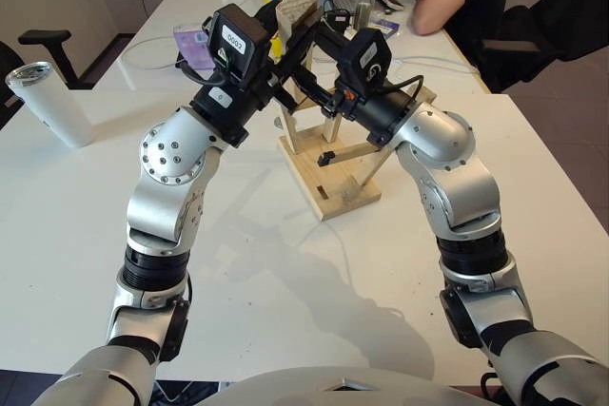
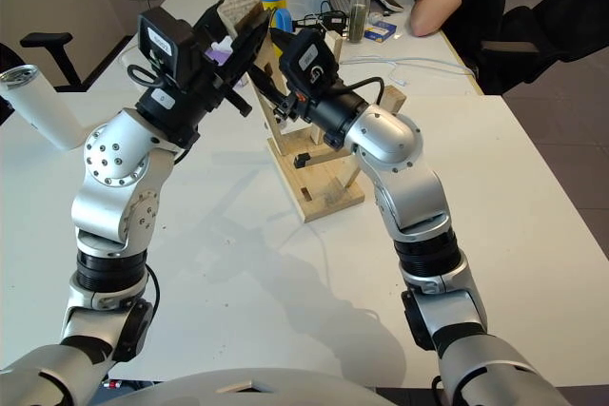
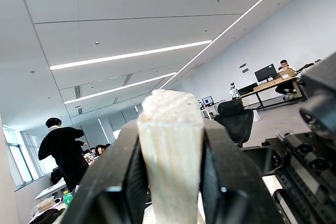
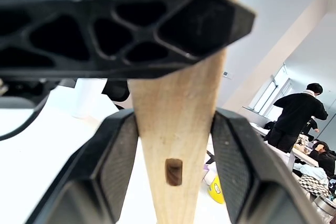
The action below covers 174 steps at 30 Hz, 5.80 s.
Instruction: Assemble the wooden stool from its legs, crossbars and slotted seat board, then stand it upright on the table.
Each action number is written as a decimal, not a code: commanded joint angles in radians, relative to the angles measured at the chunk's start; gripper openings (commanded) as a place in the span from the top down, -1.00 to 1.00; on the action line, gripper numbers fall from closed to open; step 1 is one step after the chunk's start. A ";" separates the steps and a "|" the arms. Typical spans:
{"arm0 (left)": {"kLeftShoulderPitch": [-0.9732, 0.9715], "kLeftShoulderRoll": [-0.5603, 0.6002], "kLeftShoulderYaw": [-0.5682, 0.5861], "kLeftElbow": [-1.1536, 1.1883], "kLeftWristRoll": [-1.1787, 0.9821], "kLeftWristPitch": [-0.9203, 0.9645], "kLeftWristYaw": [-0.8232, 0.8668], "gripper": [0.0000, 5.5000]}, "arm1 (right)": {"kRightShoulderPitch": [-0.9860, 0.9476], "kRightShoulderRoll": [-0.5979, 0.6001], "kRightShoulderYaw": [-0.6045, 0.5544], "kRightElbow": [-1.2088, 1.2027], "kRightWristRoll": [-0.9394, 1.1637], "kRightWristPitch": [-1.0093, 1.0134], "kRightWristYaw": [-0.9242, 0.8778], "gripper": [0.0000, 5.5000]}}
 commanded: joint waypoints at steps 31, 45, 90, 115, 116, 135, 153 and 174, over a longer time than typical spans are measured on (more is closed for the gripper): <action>0.057 0.007 0.127 0.095 0.033 -0.024 0.063 0.63 | -0.052 -0.015 -0.169 -0.006 0.129 0.096 0.025 -0.34; 0.172 -0.114 0.268 0.081 -0.174 0.127 0.168 0.63 | -0.030 -0.201 -0.221 0.777 -0.238 -0.111 -0.291 -0.34; 0.358 -0.052 0.461 0.024 -0.567 0.488 0.329 0.63 | 0.264 0.000 -0.078 0.285 -0.075 0.002 -0.048 -0.34; 0.304 0.040 0.526 0.091 -0.730 0.580 0.358 0.63 | 0.277 0.005 -0.083 0.288 -0.078 -0.014 -0.063 -0.34; 0.308 0.050 0.518 0.096 -0.715 0.577 0.351 0.63 | 0.277 0.006 -0.083 0.289 -0.077 -0.014 -0.063 -0.34; 0.321 0.071 0.550 0.095 -0.779 0.606 0.348 0.63 | 0.275 0.006 -0.088 0.290 -0.075 -0.010 -0.065 -0.34; 0.345 0.147 0.299 0.009 -0.489 0.511 0.305 0.63 | 0.259 0.011 -0.076 0.224 -0.067 0.002 -0.054 -0.34; 0.312 0.154 0.262 0.046 -0.435 0.503 0.277 0.63 | 0.074 -0.050 -0.448 0.027 0.804 0.483 0.119 -0.34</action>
